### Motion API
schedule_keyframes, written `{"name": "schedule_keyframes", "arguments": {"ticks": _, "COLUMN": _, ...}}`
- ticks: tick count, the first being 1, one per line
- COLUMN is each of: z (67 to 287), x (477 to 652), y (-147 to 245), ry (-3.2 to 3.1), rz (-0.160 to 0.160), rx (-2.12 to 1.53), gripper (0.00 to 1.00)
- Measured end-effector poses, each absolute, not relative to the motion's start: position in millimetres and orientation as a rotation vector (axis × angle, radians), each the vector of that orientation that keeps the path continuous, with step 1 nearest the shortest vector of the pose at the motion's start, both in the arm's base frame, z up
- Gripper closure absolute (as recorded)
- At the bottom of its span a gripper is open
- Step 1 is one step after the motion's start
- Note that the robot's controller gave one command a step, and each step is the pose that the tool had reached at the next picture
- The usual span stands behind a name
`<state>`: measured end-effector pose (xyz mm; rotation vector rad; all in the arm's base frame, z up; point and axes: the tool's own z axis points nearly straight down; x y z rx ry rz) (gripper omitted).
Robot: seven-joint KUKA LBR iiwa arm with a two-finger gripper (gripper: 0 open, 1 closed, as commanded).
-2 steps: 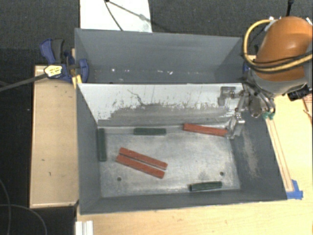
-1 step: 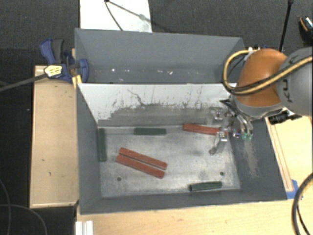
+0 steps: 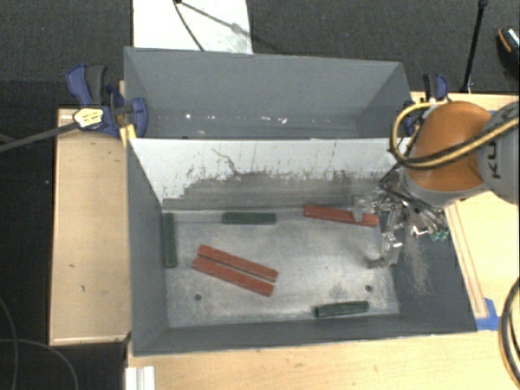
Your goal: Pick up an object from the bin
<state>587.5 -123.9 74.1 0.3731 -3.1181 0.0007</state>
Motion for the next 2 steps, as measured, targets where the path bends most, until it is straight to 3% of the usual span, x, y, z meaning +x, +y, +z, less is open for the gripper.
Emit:
{"name": "schedule_keyframes", "arguments": {"ticks": 1, "z": 75.3, "x": 588.4, "y": -122.2, "ry": -3.12, "rz": -0.001, "rx": 0.376, "gripper": 1.0}}
{"name": "schedule_keyframes", "arguments": {"ticks": 2, "z": 75.3, "x": 588.4, "y": -122.2, "ry": -3.12, "rz": -0.001, "rx": 0.376, "gripper": 0.0}}
